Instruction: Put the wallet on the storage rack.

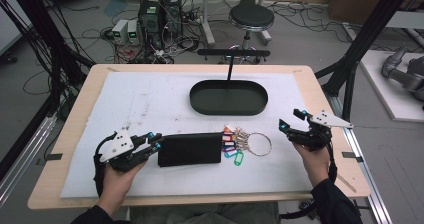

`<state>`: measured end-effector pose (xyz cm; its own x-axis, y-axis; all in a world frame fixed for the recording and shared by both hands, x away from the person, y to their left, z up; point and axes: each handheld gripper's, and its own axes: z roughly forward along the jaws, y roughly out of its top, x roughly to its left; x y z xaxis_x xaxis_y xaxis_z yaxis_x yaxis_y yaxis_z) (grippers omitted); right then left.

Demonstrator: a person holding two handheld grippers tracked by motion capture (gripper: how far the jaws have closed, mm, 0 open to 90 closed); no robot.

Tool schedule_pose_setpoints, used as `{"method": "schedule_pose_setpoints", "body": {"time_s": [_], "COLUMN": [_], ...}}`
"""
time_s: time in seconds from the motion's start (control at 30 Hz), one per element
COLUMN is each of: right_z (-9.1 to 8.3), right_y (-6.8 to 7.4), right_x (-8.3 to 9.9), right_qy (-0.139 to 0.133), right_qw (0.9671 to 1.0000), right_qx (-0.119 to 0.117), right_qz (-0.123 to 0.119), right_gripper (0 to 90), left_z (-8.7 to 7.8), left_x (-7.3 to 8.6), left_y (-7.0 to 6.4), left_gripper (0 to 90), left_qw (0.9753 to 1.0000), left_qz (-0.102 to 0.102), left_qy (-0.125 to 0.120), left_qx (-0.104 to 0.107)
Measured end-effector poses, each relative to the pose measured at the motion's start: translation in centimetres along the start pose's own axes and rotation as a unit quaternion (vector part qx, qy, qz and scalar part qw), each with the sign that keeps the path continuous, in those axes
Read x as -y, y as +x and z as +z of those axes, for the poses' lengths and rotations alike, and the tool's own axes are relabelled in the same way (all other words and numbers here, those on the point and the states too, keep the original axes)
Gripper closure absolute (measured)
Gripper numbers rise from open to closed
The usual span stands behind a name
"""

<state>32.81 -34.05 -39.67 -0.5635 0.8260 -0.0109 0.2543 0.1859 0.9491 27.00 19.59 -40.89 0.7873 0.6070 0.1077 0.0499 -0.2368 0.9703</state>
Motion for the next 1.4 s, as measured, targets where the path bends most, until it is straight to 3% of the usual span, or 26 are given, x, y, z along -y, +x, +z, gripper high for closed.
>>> {"method": "schedule_pose_setpoints", "body": {"time_s": [0.03, 0.07, 0.1, 0.13, 0.3, 0.4, 0.53, 0.6, 0.63, 0.8, 0.9, 0.93, 0.97, 1.17, 1.2, 1.23, 1.27, 1.3, 1.33, 1.4], "right_z": [0.5, 0.8, 0.8, 1.5, 3.6, 4.8, 7.0, 7.9, 7.9, 9.5, 10.5, 10.5, 11.1, 12.6, 12.7, 12.7, 12.7, 12.5, 12.4, 12.2], "right_y": [0.7, 1.1, 1.1, 1.8, 3.9, 5.2, 7.3, 7.9, 7.9, 9.0, 9.5, 9.5, 9.9, 11.1, 11.3, 11.3, 11.5, 11.8, 11.7, 11.3], "right_x": [-0.3, -0.5, -0.5, -0.7, -1.3, -1.5, -1.5, -1.5, -1.5, -1.8, -1.7, -1.7, -1.5, -1.1, -1.0, -1.0, -1.0, -1.1, -1.1, -1.3], "right_qy": [-0.007, -0.007, -0.007, -0.011, 0.001, 0.008, 0.047, 0.058, 0.058, 0.063, 0.087, 0.087, 0.098, 0.139, 0.145, 0.145, 0.149, 0.148, 0.146, 0.142], "right_qw": [0.9996, 0.9990, 0.9990, 0.9974, 0.9911, 0.9843, 0.9721, 0.9673, 0.9673, 0.9569, 0.9493, 0.9493, 0.9452, 0.9313, 0.9281, 0.9281, 0.9254, 0.9225, 0.9215, 0.9153], "right_qx": [-0.029, -0.043, -0.043, -0.071, -0.132, -0.175, -0.226, -0.242, -0.242, -0.281, -0.299, -0.299, -0.309, -0.334, -0.340, -0.340, -0.345, -0.349, -0.353, -0.371], "right_qz": [-0.001, -0.002, -0.002, -0.004, -0.014, -0.023, -0.040, -0.048, -0.048, -0.039, -0.042, -0.042, -0.042, -0.043, -0.047, -0.047, -0.049, -0.070, -0.072, -0.064], "right_gripper": [28.0, 28.0, 28.0, 28.0, 27.9, 28.0, 30.3, 35.1, 35.1, 37.0, 37.1, 37.1, 37.1, 36.0, 39.7, 39.7, 47.3, 51.7, 55.4, 64.2], "left_z": [-0.1, -0.1, -0.1, -0.2, -0.3, -0.3, -0.3, -0.3, -0.3, -0.3, -0.4, -0.4, -0.5, -0.6, -0.6, -0.6, -0.6, -0.7, -0.7, -0.7], "left_x": [0.0, 0.0, 0.0, 0.0, 0.1, 0.2, 0.2, 0.2, 0.2, 0.2, 0.3, 0.3, 0.3, 0.4, 0.4, 0.4, 0.4, 0.5, 0.6, 0.7], "left_y": [0.0, 0.0, 0.0, -0.1, -0.1, -0.1, 0.0, 0.0, 0.0, 0.0, 0.0, 0.0, 0.0, -0.1, -0.1, -0.1, -0.1, 0.0, 0.0, 0.2], "left_gripper": [79.4, 79.4, 79.4, 79.4, 79.4, 79.3, 79.3, 79.3, 79.3, 79.2, 79.2, 79.2, 79.2, 79.0, 79.0, 79.0, 78.8, 78.5, 78.3, 77.2], "left_qw": [1.0000, 1.0000, 1.0000, 0.9999, 0.9998, 0.9998, 0.9998, 0.9998, 0.9998, 0.9996, 0.9995, 0.9995, 0.9994, 0.9990, 0.9990, 0.9990, 0.9991, 0.9991, 0.9992, 0.9995], "left_qz": [0.003, 0.003, 0.005, 0.010, 0.013, 0.013, 0.013, 0.013, 0.013, 0.018, 0.020, 0.020, 0.021, 0.023, 0.023, 0.023, 0.020, 0.019, 0.017, 0.011], "left_qy": [-0.004, -0.004, -0.005, -0.007, -0.008, -0.009, -0.010, -0.010, -0.011, -0.013, -0.017, -0.017, -0.019, -0.025, -0.025, -0.025, -0.025, -0.022, -0.019, -0.014], "left_qx": [0.003, 0.003, 0.004, 0.007, 0.009, 0.012, 0.013, 0.013, 0.013, 0.016, 0.020, 0.020, 0.022, 0.029, 0.029, 0.030, 0.029, 0.029, 0.029, 0.027]}}
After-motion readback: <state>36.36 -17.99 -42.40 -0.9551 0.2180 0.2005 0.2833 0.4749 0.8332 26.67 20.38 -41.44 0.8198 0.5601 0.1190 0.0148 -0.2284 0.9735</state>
